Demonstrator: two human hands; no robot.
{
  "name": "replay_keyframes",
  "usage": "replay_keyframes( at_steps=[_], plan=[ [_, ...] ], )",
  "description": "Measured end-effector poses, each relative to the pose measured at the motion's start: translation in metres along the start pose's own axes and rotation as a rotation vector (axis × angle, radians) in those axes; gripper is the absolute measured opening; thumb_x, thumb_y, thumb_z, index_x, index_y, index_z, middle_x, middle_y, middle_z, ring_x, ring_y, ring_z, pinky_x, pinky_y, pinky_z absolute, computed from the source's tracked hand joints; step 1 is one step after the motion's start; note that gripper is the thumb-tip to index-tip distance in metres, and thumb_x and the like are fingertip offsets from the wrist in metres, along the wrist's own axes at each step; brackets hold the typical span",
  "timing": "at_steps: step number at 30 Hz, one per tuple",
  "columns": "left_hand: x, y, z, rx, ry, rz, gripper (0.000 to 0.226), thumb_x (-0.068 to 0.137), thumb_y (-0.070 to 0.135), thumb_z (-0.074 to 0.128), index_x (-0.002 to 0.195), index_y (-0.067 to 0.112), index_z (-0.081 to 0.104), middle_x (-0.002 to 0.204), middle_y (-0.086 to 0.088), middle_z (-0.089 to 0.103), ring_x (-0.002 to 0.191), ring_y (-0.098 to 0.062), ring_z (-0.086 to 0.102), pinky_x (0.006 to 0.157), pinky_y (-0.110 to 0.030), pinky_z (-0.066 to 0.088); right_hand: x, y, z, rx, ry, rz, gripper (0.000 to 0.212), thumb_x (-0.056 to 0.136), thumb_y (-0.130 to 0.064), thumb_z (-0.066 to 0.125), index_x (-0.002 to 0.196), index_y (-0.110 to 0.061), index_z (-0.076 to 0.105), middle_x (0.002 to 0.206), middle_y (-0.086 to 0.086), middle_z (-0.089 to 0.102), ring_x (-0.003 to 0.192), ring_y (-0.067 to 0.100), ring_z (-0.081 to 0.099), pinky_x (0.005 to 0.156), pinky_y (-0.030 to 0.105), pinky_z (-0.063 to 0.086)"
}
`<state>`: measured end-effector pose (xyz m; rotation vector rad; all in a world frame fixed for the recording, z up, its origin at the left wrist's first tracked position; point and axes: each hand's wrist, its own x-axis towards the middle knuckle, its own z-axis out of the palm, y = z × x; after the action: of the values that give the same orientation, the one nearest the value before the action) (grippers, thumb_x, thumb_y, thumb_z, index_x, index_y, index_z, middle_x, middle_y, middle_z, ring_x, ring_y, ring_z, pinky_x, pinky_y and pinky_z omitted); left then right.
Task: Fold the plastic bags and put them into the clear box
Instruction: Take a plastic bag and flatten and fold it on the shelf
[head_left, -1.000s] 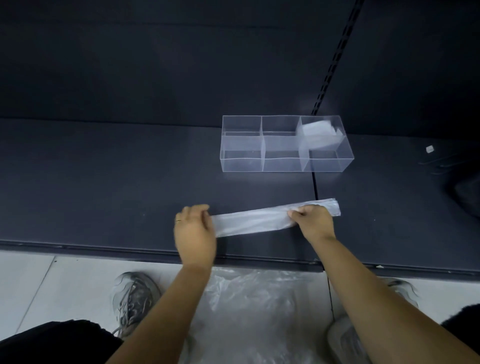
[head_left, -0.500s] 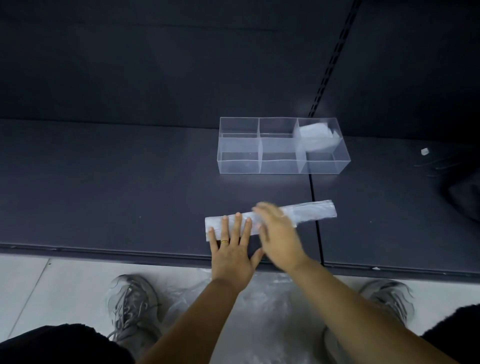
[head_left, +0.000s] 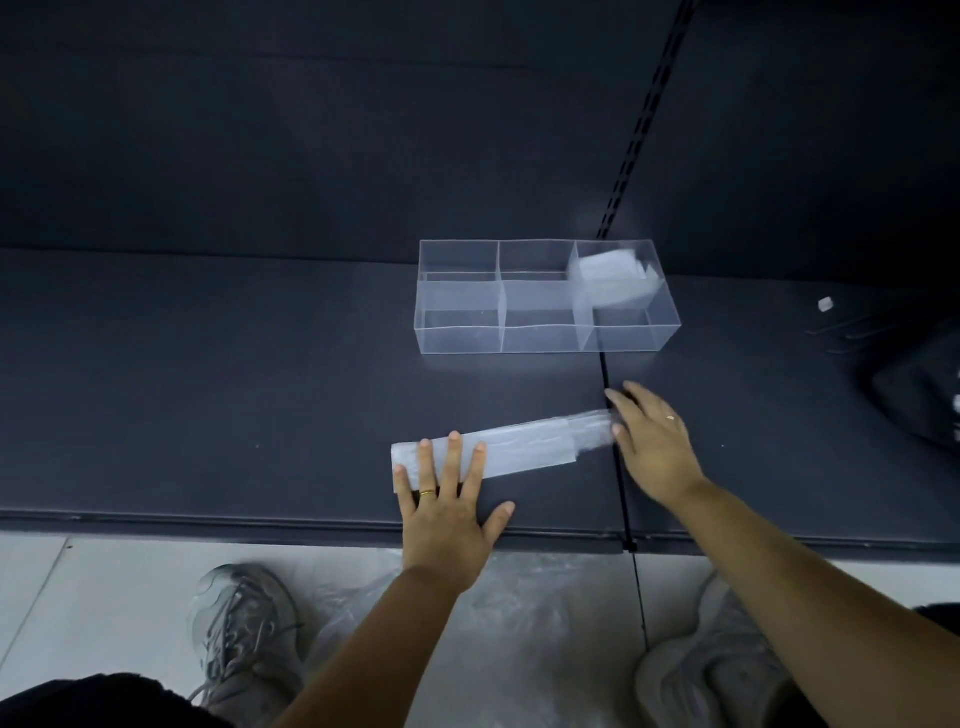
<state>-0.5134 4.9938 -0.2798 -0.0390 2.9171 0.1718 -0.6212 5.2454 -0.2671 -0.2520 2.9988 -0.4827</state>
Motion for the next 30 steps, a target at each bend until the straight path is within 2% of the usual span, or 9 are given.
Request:
replay_keyframes(
  at_steps=[2,6,13,17,19,21,23,27,30],
  plan=[
    [0.0,0.0,0.001,0.005,0.003,0.0,0.075,0.077,0.073,-0.019,0.139,0.033,-0.033,0.158,-0.001,-0.022,0.142,-0.036,-0.024,0.113,-0.059,-0.014,0.009,0.005,-0.01,0.07,0.064,0.081,0.037,0.094,-0.019,0.056,0.13,-0.012,0.054,0.137,0.007,0.046,0.126,0.027,0.039,0.104,0.038,0.028],
    [-0.001,0.0,-0.001,0.018,0.002,0.007,0.076,0.076,0.071,-0.019,0.14,0.033,-0.032,0.158,-0.001,-0.021,0.143,-0.036,-0.022,0.112,-0.058,-0.016,0.02,0.011,-0.021,0.089,0.053,0.165,0.013,0.089,-0.021,0.065,0.1,-0.014,0.065,0.106,0.003,0.054,0.107,0.024,0.047,0.087,0.031,0.028],
    [0.006,-0.01,-0.003,0.059,-0.002,0.079,0.082,0.073,0.075,-0.024,0.143,0.033,-0.026,0.158,0.0,-0.02,0.143,-0.035,-0.022,0.109,-0.054,-0.02,0.016,0.014,-0.026,0.035,-0.041,0.106,0.015,0.093,-0.017,0.058,0.08,-0.01,0.058,0.098,0.004,0.05,0.096,0.023,0.045,0.086,0.031,0.037],
    [0.016,-0.028,-0.008,0.091,0.007,0.213,0.08,0.081,0.075,-0.01,0.148,0.033,-0.01,0.16,-0.001,-0.008,0.146,-0.034,-0.01,0.115,-0.056,-0.007,-0.003,0.016,-0.04,0.405,-0.193,0.215,0.013,0.093,-0.013,0.058,0.08,-0.013,0.056,0.077,-0.001,0.059,0.071,0.014,0.054,0.064,0.025,0.041],
    [0.022,-0.039,-0.013,0.132,0.002,0.302,0.078,0.084,0.074,-0.005,0.15,0.031,-0.003,0.16,-0.002,0.0,0.146,-0.034,-0.003,0.116,-0.058,0.003,-0.015,0.017,-0.048,0.619,-0.305,0.292,0.009,0.088,-0.007,0.063,0.081,-0.009,0.059,0.067,0.004,0.061,0.06,0.015,0.053,0.057,0.023,0.044],
    [0.03,-0.052,-0.018,0.177,-0.03,0.389,0.081,0.082,0.077,-0.007,0.15,0.032,-0.008,0.16,0.001,-0.008,0.147,-0.032,-0.008,0.116,-0.056,-0.002,-0.027,0.017,-0.054,0.764,-0.435,0.382,0.008,0.086,-0.002,0.066,0.091,-0.005,0.059,0.066,0.009,0.062,0.055,0.014,0.054,0.05,0.021,0.045],
    [0.036,-0.057,-0.025,0.161,-0.076,0.419,0.089,0.077,0.082,-0.006,0.151,0.032,-0.008,0.158,0.006,-0.019,0.145,-0.025,-0.019,0.115,-0.052,-0.013,-0.036,0.017,-0.061,0.788,-0.6,0.436,0.015,0.087,-0.002,0.065,0.1,-0.005,0.058,0.069,0.009,0.066,0.057,0.014,0.061,0.051,0.02,0.047],
    [0.026,-0.014,-0.034,-0.067,-0.004,0.399,0.102,0.073,0.087,0.02,0.151,0.021,0.02,0.161,0.003,0.0,0.146,-0.014,-0.015,0.113,-0.039,-0.022,-0.042,0.006,-0.079,0.81,-0.807,0.425,0.012,0.089,-0.002,0.062,0.097,-0.007,0.055,0.071,0.005,0.069,0.064,0.015,0.068,0.06,0.021,0.05],
    [0.003,0.051,-0.029,-0.353,0.009,0.393,0.104,0.076,0.078,0.043,0.153,0.016,0.011,0.161,-0.001,0.006,0.147,-0.012,-0.006,0.115,-0.028,-0.016,-0.039,-0.013,-0.098,0.905,-0.862,0.367,0.012,0.089,-0.002,0.061,0.093,-0.009,0.053,0.073,0.007,0.069,0.064,0.013,0.068,0.058,0.018,0.05]
  ],
)
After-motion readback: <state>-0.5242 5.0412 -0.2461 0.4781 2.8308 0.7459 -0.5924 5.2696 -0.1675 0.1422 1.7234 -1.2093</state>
